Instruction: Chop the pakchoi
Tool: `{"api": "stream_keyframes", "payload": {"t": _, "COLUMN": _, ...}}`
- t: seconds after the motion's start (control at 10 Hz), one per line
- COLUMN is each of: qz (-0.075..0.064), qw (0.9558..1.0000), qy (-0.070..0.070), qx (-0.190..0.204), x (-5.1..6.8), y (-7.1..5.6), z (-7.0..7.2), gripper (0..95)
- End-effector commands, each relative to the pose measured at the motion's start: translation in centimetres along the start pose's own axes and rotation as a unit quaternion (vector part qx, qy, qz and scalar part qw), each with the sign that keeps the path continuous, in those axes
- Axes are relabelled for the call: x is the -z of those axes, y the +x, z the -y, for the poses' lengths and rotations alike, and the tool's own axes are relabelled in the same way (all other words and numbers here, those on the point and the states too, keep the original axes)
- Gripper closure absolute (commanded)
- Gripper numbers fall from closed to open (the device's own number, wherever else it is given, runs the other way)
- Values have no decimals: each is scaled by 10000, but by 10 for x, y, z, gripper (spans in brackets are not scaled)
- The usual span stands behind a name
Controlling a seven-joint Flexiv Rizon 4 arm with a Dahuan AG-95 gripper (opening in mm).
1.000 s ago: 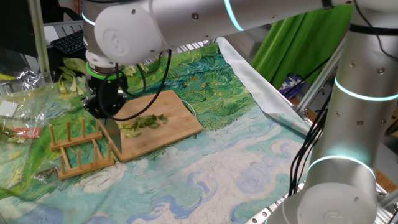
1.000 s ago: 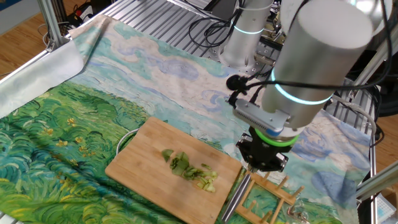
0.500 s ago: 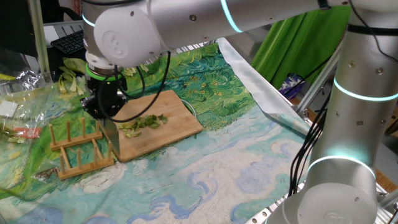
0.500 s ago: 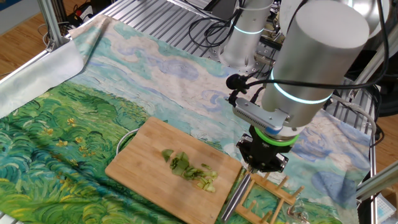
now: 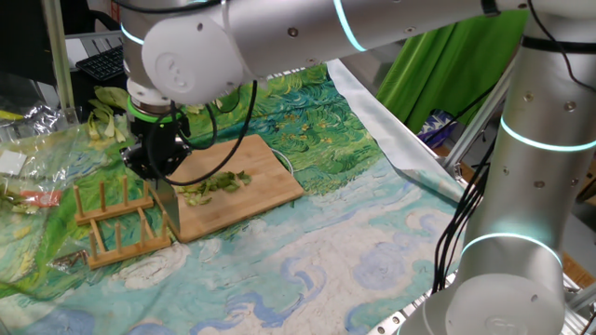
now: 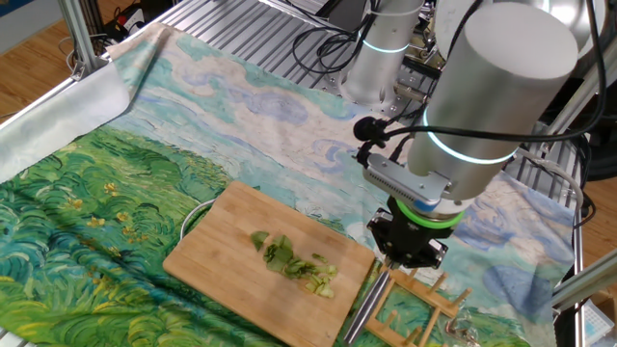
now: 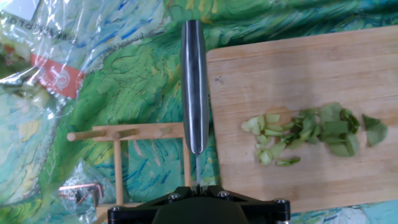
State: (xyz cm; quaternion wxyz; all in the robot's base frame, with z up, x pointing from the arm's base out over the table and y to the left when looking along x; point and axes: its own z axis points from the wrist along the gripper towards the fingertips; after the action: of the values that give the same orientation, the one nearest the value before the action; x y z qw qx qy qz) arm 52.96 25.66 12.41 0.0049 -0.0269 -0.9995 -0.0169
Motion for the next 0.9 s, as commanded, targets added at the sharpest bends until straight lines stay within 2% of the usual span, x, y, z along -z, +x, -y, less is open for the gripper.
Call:
{"api": "stream_keyframes", "payload": {"t": 0.1, "qz": 153, "qw": 9986, "qy": 12, "qx": 501, "x": 0, "y": 0, "z": 0, "gripper": 950}}
{"api": "stream_keyframes", "payload": {"t": 0.2, "qz": 167, "qw": 9981, "qy": -129, "qx": 571, "x": 0, "y": 0, "z": 0, "gripper": 950}}
{"api": "stream_keyframes", "payload": {"t": 0.3, "qz": 151, "qw": 9984, "qy": -194, "qx": 518, "x": 0, "y": 0, "z": 0, "gripper": 950}}
{"api": "stream_keyframes", "payload": {"t": 0.5, "qz": 158, "qw": 9990, "qy": -165, "qx": 394, "x": 0, "y": 1, "z": -1, "gripper": 950}}
{"api": "stream_keyframes", "payload": {"t": 0.6, "qz": 150, "qw": 9993, "qy": -144, "qx": 295, "x": 3, "y": 5, "z": -10, "gripper": 950}}
{"api": "stream_keyframes", "payload": {"t": 0.9, "qz": 146, "qw": 9996, "qy": -110, "qx": 217, "x": 1, "y": 4, "z": -22, "gripper": 950}}
